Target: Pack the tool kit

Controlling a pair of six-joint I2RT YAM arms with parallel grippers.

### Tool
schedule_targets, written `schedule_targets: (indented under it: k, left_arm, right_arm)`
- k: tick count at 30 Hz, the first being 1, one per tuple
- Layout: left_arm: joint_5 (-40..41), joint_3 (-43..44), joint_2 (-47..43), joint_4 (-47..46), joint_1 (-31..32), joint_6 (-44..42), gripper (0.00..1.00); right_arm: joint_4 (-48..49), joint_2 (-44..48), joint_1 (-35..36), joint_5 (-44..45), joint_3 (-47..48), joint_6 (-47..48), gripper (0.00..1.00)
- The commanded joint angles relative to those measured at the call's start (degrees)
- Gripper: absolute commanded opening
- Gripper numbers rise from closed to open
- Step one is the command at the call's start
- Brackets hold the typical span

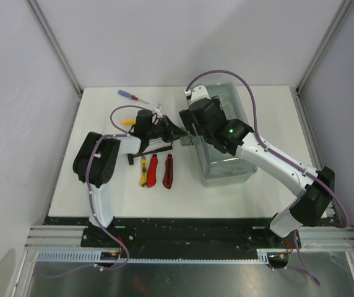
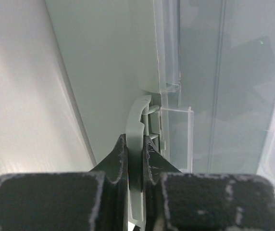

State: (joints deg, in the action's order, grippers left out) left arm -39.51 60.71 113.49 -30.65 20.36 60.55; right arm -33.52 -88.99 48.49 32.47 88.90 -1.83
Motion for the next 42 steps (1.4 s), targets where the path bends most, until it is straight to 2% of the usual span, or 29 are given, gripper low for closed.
schedule_targets:
  k: [1, 4, 5, 7, 10, 12, 14, 18, 22, 29, 34, 39, 42]
  left_arm:
    - [-3.4, 1.7, -8.2, -3.8, 0.2, -2.6, 0.00]
    - [-3.9, 2.8, -10.1, -1.9, 0.2, -1.8, 0.00]
    - [-4.0, 3.1, -10.7, -1.2, 0.2, -1.7, 0.09]
    - [-3.9, 3.0, -11.2, -0.1, 0.3, -1.9, 0.38]
    - [-3.4, 1.8, -11.0, 1.2, 0.2, -2.9, 0.72]
    - [-3.2, 1.1, -10.4, 1.6, 0.1, -3.4, 0.83]
    - [-2.2, 0.5, -10.0, 2.1, -0.1, -4.3, 0.90]
    - [0.1, 0.6, -9.3, 3.8, -2.1, -6.7, 0.96]
    - [2.3, 3.1, -7.1, 7.1, -4.0, -9.9, 0.98]
    - [3.6, 5.2, -5.2, 8.8, -4.8, -11.4, 0.83]
    - [2.1, 4.6, -6.0, 9.1, -4.7, -12.1, 0.80]
    - [-0.9, 4.4, -7.6, 9.1, -3.9, -13.1, 0.87]
    - [-1.0, 3.9, -8.0, 9.2, -3.2, -12.5, 0.89]
  right_arm:
    - [0.0, -0.4, -0.4, 0.0, 0.1, -1.2, 0.88]
    - [-0.3, -0.5, -0.3, 0.3, 0.2, -0.9, 0.88]
    - [-0.4, -0.6, -0.2, 0.6, 0.2, -0.7, 0.88]
    - [-0.6, -0.7, -0.1, 1.3, 0.2, -0.2, 0.89]
    - [-1.0, -0.8, 0.0, 1.4, 0.1, 0.4, 0.89]
    - [-1.4, -1.0, 0.2, 1.2, -0.2, 1.2, 0.90]
    - [-1.7, -1.2, 0.7, 1.1, -0.6, 2.5, 0.92]
    - [-3.8, -2.6, 2.1, 1.8, -1.7, 5.8, 0.94]
    - [-6.5, -4.2, 2.6, 1.3, -3.6, 6.9, 0.95]
    - [-13.6, -5.5, -1.2, 5.1, -5.3, 2.8, 0.92]
    - [-18.3, -1.0, -7.1, 3.7, -7.1, -1.1, 0.88]
    - [-18.3, 5.2, -10.6, -2.6, -9.0, -2.2, 0.86]
    - [-13.4, 8.5, -10.4, -5.7, -8.7, -3.3, 0.86]
